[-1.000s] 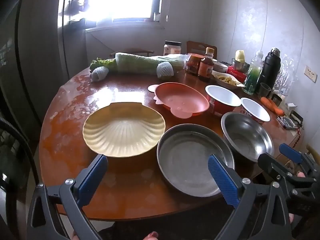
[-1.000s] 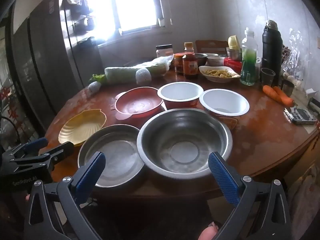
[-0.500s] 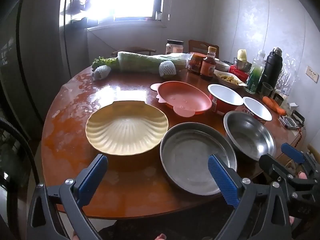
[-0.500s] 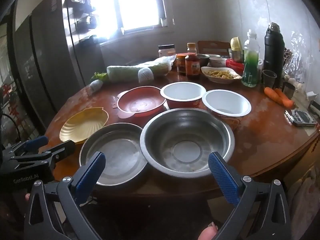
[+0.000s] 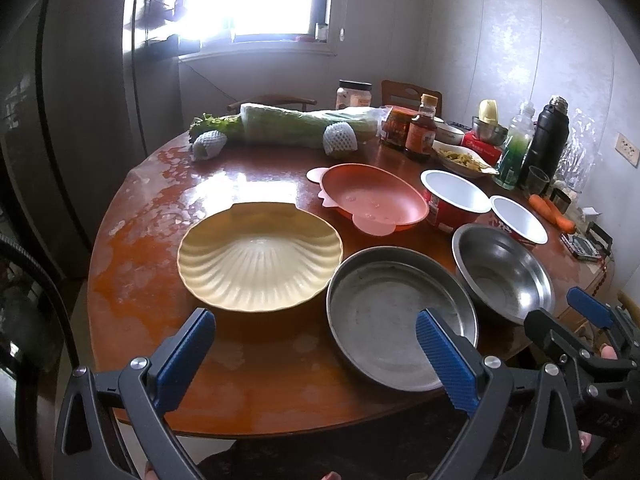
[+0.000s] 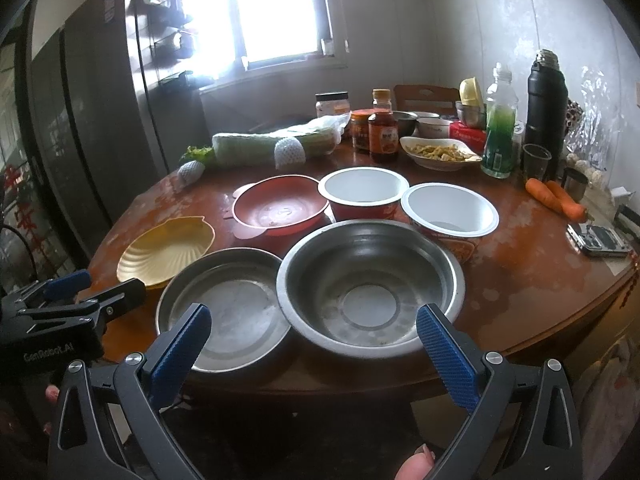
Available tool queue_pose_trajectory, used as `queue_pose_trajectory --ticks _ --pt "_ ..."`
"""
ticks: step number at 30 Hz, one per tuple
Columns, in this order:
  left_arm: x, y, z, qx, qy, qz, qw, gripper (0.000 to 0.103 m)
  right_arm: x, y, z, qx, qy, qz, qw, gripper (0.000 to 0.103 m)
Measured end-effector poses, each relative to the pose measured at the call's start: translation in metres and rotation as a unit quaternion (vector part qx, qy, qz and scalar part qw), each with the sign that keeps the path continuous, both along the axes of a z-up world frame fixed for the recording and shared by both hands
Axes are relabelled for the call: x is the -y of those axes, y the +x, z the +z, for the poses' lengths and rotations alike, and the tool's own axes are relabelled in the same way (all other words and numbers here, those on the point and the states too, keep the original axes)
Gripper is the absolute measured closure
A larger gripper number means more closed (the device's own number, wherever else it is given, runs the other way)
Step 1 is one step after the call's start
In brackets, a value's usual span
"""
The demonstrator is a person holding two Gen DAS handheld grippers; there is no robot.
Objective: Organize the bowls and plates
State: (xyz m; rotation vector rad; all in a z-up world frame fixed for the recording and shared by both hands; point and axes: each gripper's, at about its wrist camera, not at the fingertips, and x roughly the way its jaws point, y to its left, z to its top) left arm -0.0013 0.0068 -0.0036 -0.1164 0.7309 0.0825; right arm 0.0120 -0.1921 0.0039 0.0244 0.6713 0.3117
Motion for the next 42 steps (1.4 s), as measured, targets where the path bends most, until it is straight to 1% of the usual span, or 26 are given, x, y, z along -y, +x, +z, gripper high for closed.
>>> queue_pose_trajectory --ticks 29,42 --pt "0.001 -0.001 0.004 0.003 0.002 0.001 1.0 0.002 0.004 0.002 0.002 -0.001 0.0 -0.001 1.0 0.0" --pt "-0.01 -0.002 0.007 0.004 -0.01 0.004 0.9999 0.002 -0.013 0.006 0.011 0.0 0.006 0.021 1.0 0.0"
